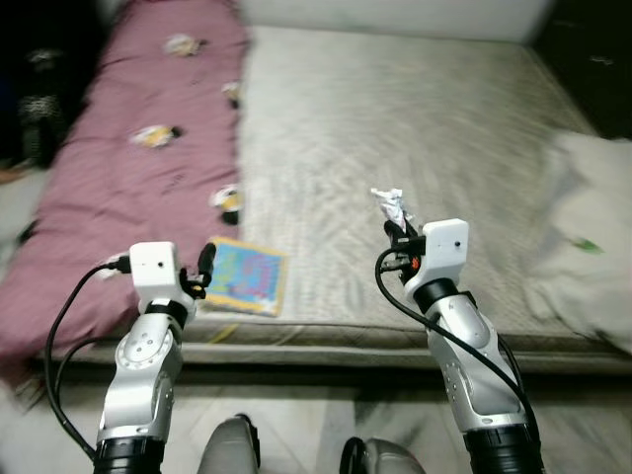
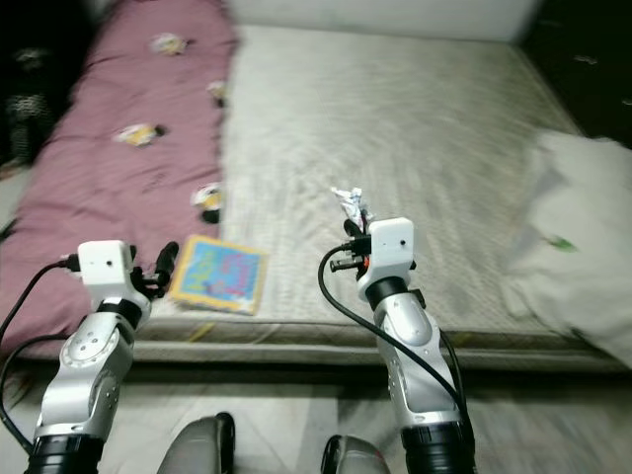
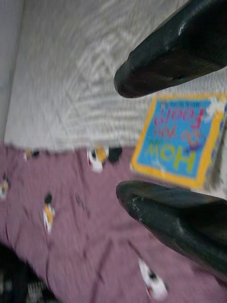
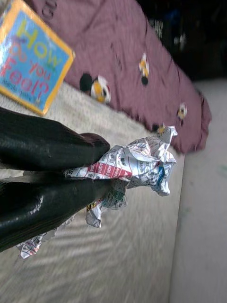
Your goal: Clean up the room
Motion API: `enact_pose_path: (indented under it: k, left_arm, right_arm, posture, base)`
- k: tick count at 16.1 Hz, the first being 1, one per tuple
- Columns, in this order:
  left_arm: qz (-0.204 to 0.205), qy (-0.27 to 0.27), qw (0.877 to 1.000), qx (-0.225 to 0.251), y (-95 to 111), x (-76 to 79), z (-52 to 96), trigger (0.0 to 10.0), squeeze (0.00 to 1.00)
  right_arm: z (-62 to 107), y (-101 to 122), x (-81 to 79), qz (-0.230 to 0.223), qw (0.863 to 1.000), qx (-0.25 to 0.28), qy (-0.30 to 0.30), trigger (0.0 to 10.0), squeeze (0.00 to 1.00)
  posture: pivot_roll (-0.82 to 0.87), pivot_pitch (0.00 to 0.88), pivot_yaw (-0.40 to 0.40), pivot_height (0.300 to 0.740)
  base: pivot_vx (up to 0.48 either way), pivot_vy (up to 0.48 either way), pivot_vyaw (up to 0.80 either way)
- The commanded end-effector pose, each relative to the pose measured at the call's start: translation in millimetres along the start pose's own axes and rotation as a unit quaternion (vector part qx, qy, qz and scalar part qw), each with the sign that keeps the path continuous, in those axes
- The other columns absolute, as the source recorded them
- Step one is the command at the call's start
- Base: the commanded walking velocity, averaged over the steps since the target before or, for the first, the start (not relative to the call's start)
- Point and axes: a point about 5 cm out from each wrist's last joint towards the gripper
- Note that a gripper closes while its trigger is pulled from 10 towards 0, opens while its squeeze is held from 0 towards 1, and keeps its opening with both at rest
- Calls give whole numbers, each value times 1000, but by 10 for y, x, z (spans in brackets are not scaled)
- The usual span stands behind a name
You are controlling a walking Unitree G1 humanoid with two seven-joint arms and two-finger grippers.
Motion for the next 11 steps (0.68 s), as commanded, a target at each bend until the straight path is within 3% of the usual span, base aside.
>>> enact_pose_path:
  k: [1, 11]
  left_arm:
    - [2, 0, 1000, -7, -19, 7, -4, 10000, 0]
    - [7, -10, 1000, -11, -28, 32, -17, 10000, 0]
  right_arm:
    - [3, -2, 24, 3, 1000, 0, -5, 10000, 0]
    - [-10, -21, 27, 8, 1000, -8, -7, 10000, 0]
  posture:
    - [1, 109, -38, 740]
    - [-2, 111, -41, 740]
  base:
    - [0, 0, 419]
    - [0, 460, 0]
Point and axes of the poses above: a point about 5 cm out from each wrist's last joint towards the gripper, its own z axis pointing back from the gripper into the wrist, its own y axis along the axis of the wrist's last joint, x = y × z, and after that the axes turned 12 degrees about z, right-handed
